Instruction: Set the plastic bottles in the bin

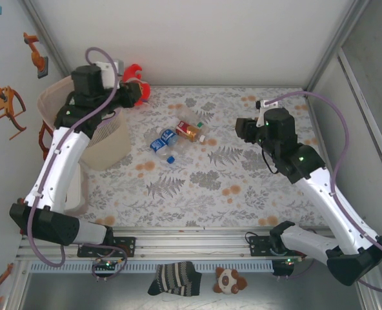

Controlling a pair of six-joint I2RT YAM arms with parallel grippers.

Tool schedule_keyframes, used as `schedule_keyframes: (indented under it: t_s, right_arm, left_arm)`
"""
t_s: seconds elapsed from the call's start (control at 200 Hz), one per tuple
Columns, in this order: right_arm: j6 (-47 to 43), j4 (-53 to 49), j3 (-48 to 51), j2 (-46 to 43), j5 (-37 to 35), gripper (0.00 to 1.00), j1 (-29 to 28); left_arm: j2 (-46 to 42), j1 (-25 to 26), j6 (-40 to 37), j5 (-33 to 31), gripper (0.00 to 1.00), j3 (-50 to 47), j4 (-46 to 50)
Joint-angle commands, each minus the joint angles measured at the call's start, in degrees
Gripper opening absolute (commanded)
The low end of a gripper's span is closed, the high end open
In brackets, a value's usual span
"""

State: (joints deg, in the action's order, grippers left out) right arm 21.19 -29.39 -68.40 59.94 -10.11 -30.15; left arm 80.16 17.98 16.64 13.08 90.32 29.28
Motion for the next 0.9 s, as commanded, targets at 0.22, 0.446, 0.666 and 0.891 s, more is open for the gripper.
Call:
schedule_keyframes:
  t_s: [0.22, 0.446, 0.666, 0.891]
  right_arm:
    - [0.8, 0.1, -1.5, 1.9, 1.1, 0.55, -0.1]
    - [1.0, 0.0, -1.7, 2.2, 1.9, 0.55, -0.1]
    - [1.6, 0.3, -2.5, 3.6, 2.7, 0.54, -0.1]
    - [2.0, 0.9, -2.9, 4.6, 3.6, 0.54, -0.1]
  left_arm:
    - [4.5, 10.3, 2.6, -15.4, 0.32, -4.5, -0.3]
    - [8.9, 13.6, 10.9, -20.5, 0.40, -7.6, -0.4]
    - [16.9, 19.5, 9.7, -27.6, 0.43, -3.7, 4.9]
    - [23.7, 22.2, 13.2, -27.2, 0.46, -0.5, 10.4]
